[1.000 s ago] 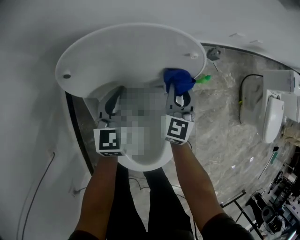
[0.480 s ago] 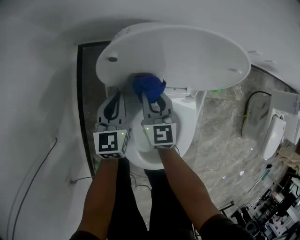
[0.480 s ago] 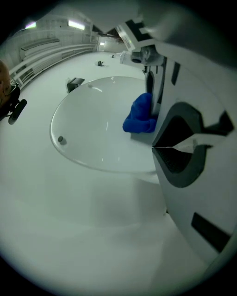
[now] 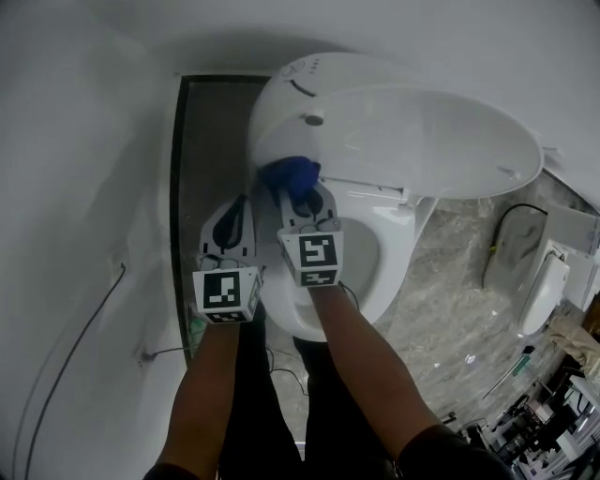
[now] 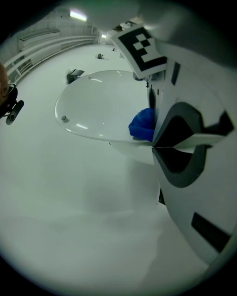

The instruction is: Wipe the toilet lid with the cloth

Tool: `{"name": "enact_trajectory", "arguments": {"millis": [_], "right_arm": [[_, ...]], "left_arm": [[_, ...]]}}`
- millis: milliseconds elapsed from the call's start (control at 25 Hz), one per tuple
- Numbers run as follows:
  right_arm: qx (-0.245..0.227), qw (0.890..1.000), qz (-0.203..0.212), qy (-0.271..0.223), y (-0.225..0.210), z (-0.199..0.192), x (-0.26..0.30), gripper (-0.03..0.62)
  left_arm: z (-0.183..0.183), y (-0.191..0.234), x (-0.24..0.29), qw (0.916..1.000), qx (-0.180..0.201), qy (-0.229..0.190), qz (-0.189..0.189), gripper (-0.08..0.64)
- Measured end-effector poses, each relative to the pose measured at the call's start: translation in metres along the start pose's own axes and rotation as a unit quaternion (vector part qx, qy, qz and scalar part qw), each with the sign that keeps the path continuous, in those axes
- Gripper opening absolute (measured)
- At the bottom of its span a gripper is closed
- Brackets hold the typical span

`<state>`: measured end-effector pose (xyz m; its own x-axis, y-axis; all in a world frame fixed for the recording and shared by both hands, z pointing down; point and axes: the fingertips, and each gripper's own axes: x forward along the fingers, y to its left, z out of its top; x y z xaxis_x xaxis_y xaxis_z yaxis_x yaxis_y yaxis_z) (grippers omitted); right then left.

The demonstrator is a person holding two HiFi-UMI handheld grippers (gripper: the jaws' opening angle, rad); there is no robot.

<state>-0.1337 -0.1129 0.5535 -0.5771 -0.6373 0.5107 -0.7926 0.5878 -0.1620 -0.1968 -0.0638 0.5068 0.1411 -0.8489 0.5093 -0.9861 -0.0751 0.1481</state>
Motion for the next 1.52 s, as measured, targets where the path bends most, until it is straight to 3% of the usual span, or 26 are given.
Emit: {"name": "enact_trajectory", "arguments": {"millis": [520,920,1160,1400,1520], "right_arm": [[0.0,0.994,-0.112,0.015,-0.102,-0.024,-0.047,0.058],[0.024,0.973,-0.227,0.033,-0.215,-0.052,-0.126,0.058],[0.024,0.976,-0.214,0.014,-0.216,-0.047,-0.15,0.058],[0.008,0.989,-0.146,-0.03,-0.161,-0.017,-0.193,0.058],[0.0,0.993,-0.11,-0.046,-0.126,0.001,-0.208,0.058]], "left_arm": [[0.002,-0.064,0.023,0.9972,0.027,0.0,-0.07,0.012],[0.003,-0.137,0.028,0.9923,0.048,0.007,-0.114,0.012],[0.011,-0.157,0.021,0.9918,0.064,-0.004,-0.111,0.012],[0.052,-0.135,-0.01,0.9894,0.112,-0.045,-0.081,0.021],[0.104,-0.112,-0.029,0.9803,0.173,-0.07,-0.064,0.145]]}}
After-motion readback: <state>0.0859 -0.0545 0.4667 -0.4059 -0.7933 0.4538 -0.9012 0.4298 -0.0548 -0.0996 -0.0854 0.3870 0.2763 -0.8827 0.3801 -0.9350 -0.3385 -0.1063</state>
